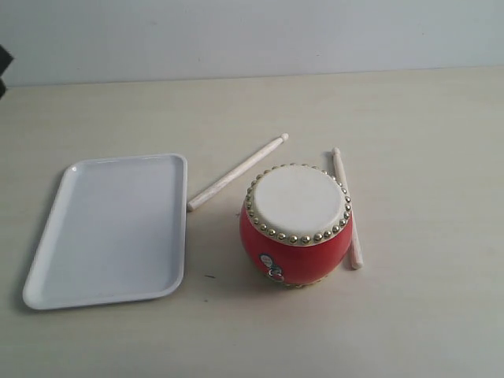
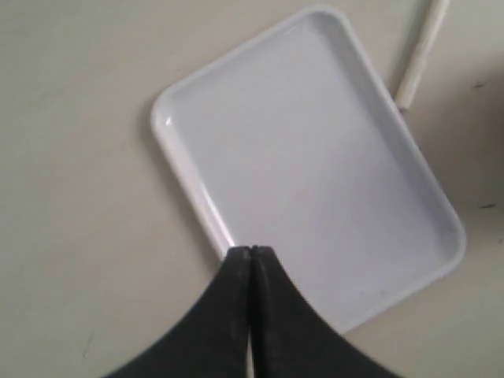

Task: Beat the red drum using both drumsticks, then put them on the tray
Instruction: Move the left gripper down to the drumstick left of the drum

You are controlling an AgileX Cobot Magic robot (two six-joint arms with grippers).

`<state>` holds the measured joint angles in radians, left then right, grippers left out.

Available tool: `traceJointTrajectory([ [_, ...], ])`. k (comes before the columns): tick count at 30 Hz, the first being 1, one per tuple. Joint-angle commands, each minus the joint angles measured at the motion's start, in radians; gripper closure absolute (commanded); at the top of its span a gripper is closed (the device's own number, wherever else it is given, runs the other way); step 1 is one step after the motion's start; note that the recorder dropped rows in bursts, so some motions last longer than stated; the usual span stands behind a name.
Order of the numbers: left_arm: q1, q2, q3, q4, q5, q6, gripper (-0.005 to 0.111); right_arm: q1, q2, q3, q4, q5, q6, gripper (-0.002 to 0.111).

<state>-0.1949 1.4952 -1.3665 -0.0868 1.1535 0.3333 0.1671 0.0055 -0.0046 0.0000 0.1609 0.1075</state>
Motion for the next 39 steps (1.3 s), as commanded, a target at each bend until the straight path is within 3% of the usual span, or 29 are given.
traceJointTrajectory([
  [1,-0.093,0.082,-0.078,-0.046,-0.092,0.01,0.107,-0.004,-0.005,0.005,0.0,-0.006,-0.005,0.108],
  [7,-0.107,0.092,-0.045,-0.183,-0.12,-0.024,0.107,-0.004,-0.005,0.005,0.0,-0.006,-0.005,0.108],
  [12,-0.107,0.167,-0.072,-0.214,-0.089,0.085,0.107,-0.004,-0.005,0.005,0.0,-0.006,-0.005,0.108],
  [21,-0.109,0.459,-0.306,-0.305,0.058,0.315,0.107,-0.004,-0.005,0.005,0.0,-0.006,-0.005,0.108],
  [27,-0.165,0.569,-0.424,-0.313,0.068,0.339,0.107,-0.004,-0.005,0.005,0.0,-0.006,-0.005,0.108],
  [33,-0.244,0.6,-0.43,-0.315,0.068,0.348,0.107,-0.004,-0.005,0.005,0.0,-0.006,-0.005,0.108],
  [39,-0.252,0.62,-0.425,-0.4,0.068,0.335,0.107,-0.004,-0.005,0.005,0.0,-0.006,-0.005,0.108],
])
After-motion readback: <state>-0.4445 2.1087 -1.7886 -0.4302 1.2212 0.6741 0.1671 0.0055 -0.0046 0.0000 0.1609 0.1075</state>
